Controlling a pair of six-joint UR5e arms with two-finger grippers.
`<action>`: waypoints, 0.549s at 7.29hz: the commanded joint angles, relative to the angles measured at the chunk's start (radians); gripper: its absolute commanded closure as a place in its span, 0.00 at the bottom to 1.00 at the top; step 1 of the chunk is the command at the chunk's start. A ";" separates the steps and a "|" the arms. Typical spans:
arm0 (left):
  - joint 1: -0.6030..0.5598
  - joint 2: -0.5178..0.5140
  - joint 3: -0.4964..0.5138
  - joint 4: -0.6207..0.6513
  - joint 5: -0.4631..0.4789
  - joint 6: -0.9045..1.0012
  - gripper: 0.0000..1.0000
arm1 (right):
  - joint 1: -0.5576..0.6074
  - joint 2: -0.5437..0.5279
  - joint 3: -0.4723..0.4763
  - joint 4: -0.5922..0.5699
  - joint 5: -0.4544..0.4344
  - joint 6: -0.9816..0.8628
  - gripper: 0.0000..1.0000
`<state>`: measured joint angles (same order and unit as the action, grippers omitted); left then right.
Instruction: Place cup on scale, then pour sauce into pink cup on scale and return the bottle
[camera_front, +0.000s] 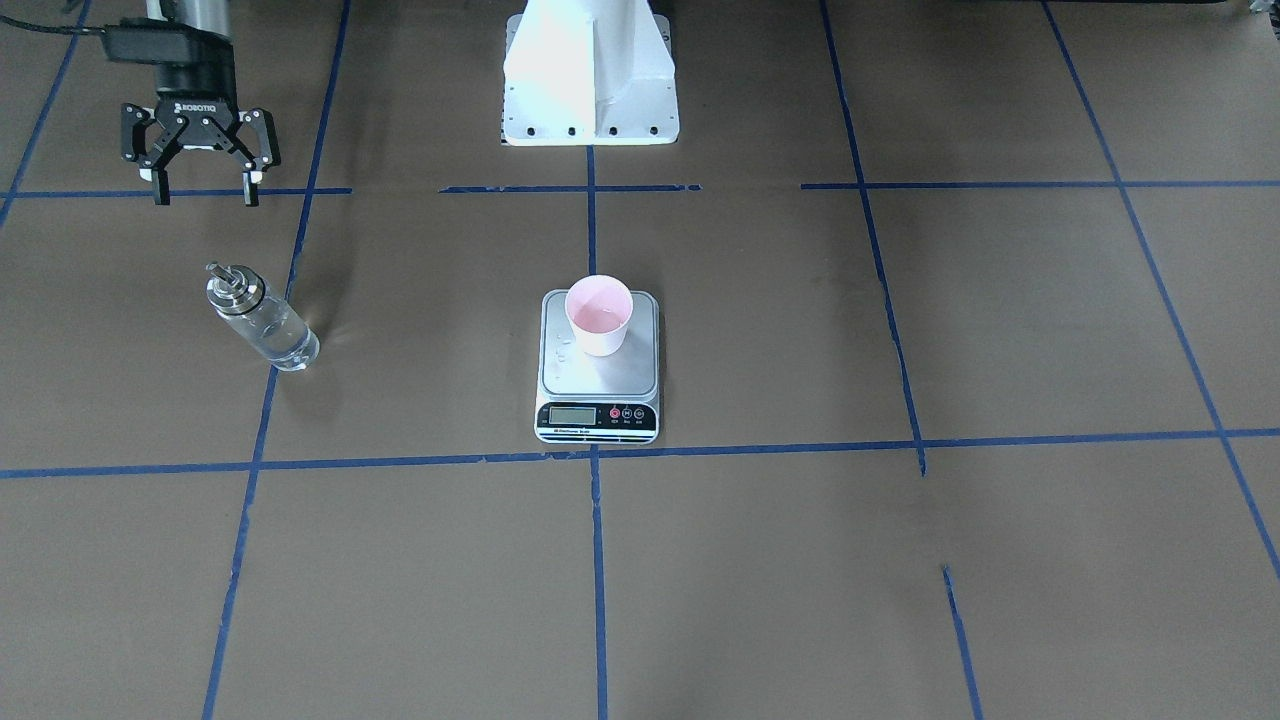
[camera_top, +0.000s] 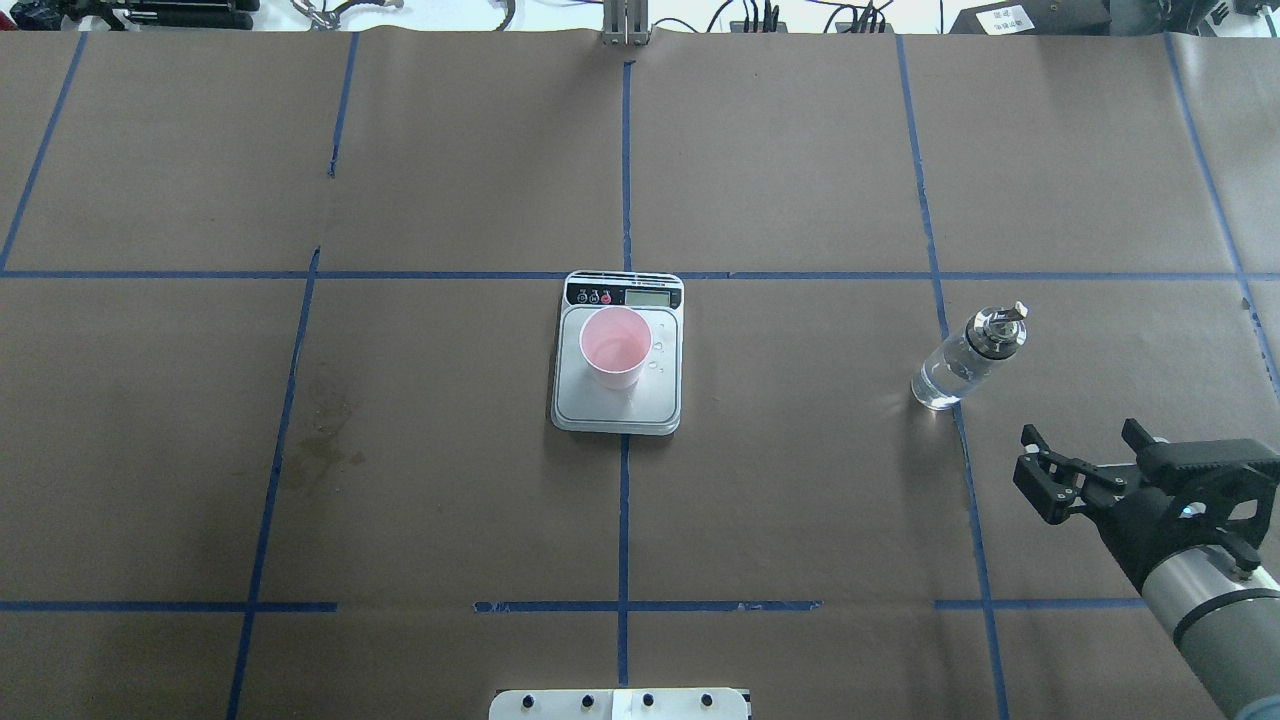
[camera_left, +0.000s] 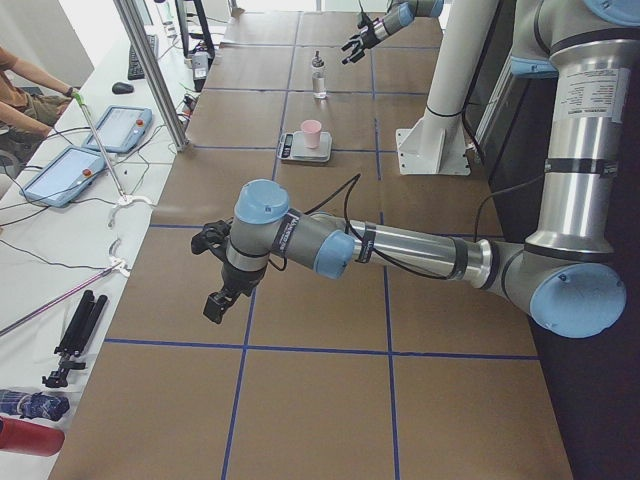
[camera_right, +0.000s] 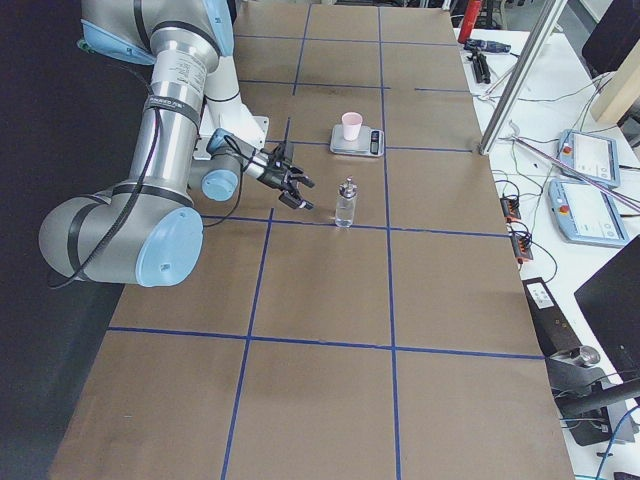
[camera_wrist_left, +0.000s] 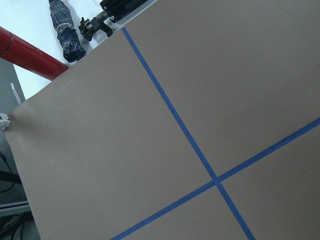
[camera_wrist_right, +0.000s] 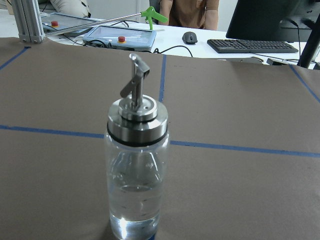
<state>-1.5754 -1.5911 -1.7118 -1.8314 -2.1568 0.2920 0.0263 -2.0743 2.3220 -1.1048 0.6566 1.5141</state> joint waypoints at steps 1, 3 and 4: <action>0.000 0.007 -0.008 0.001 0.000 -0.001 0.00 | 0.012 -0.036 0.178 -0.117 0.005 -0.008 0.00; 0.000 0.007 -0.006 0.003 0.000 -0.001 0.00 | 0.181 -0.005 0.220 -0.135 0.134 -0.157 0.00; 0.000 0.007 -0.006 0.003 0.000 -0.001 0.00 | 0.304 0.040 0.218 -0.135 0.256 -0.267 0.00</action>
<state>-1.5754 -1.5847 -1.7185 -1.8290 -2.1568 0.2915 0.1981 -2.0763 2.5324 -1.2344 0.7921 1.3725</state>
